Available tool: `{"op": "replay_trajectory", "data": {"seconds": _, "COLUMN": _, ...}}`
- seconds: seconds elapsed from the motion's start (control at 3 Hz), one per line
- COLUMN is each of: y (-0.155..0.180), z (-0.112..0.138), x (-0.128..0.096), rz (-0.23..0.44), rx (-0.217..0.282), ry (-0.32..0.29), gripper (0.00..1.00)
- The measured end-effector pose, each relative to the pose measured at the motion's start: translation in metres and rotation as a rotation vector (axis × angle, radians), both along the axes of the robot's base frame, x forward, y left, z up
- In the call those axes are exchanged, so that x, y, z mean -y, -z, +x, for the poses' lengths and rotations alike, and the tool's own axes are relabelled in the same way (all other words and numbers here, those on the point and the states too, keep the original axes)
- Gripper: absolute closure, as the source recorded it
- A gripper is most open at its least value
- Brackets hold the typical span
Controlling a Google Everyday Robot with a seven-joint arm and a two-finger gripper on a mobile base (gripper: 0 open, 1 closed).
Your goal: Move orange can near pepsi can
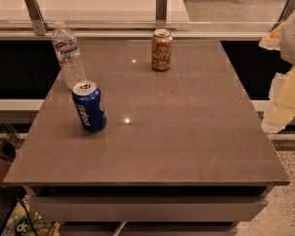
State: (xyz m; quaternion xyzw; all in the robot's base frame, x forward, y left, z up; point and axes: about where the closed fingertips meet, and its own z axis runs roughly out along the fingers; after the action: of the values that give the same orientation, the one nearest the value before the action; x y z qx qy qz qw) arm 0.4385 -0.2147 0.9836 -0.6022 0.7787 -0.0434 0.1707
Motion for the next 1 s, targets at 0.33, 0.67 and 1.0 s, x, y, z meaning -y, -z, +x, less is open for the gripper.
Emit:
{"op": "replay_trajectory", "data": {"seconds": 0.33, "y": 0.0, "z": 0.0, "x": 0.0, "rz": 0.001, "rx": 0.002, "ry": 0.0, "gripper": 0.0}}
{"op": "replay_trajectory", "data": {"seconds": 0.67, "y": 0.0, "z": 0.015, "x": -0.001, "rz": 0.048, "rx": 0.016, "ry": 0.072, "gripper": 0.0}}
{"op": "replay_trajectory", "data": {"seconds": 1.0, "y": 0.003, "z": 0.038, "x": -0.002, "rz": 0.132, "rx": 0.056, "ry": 0.196, "gripper": 0.0}}
